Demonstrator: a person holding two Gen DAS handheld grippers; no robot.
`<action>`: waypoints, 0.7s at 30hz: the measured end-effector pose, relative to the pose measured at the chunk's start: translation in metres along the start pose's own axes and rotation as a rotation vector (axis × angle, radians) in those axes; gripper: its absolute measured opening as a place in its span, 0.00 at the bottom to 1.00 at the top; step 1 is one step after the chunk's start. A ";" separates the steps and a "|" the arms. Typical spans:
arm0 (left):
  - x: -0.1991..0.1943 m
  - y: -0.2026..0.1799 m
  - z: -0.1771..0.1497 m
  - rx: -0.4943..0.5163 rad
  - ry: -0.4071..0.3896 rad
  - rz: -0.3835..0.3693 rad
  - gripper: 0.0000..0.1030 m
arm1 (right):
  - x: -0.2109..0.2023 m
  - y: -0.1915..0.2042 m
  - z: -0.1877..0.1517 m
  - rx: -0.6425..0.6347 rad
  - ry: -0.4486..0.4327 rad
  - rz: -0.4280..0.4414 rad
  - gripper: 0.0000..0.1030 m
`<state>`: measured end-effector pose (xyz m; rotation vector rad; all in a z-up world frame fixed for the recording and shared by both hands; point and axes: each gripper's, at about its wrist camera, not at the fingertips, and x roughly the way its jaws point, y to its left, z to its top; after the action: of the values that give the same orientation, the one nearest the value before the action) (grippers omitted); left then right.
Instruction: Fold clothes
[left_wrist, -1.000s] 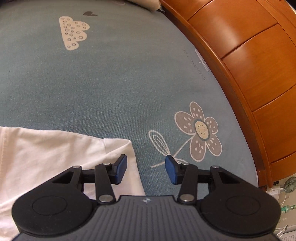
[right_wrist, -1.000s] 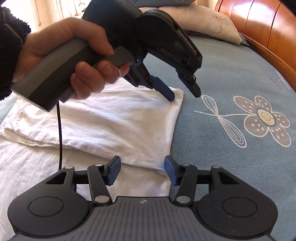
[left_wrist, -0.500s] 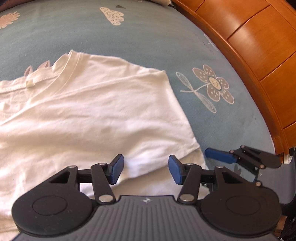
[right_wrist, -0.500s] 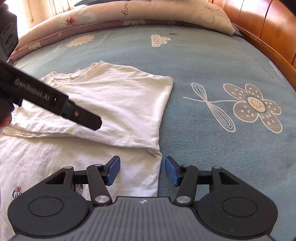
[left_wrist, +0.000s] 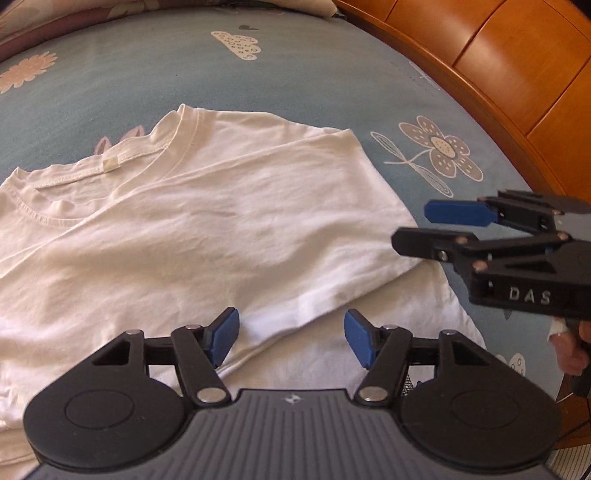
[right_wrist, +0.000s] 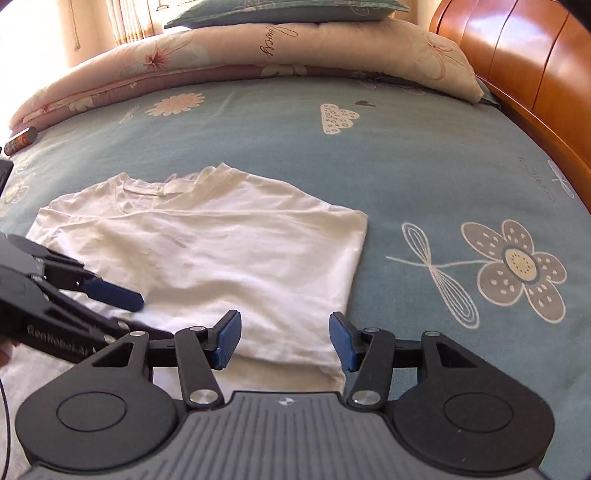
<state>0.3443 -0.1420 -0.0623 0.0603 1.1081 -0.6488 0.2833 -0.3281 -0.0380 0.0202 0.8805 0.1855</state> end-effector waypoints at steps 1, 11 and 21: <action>-0.004 -0.001 -0.002 0.014 -0.010 0.002 0.61 | 0.004 0.003 0.007 -0.001 -0.006 0.021 0.53; -0.011 0.016 -0.020 0.032 -0.042 0.041 0.65 | 0.077 0.028 0.032 -0.041 0.094 0.048 0.51; -0.039 0.041 -0.022 0.065 -0.094 0.106 0.67 | 0.059 0.058 0.044 -0.115 0.033 0.140 0.51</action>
<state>0.3369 -0.0825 -0.0502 0.1422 0.9860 -0.5873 0.3446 -0.2587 -0.0494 -0.0284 0.9006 0.3679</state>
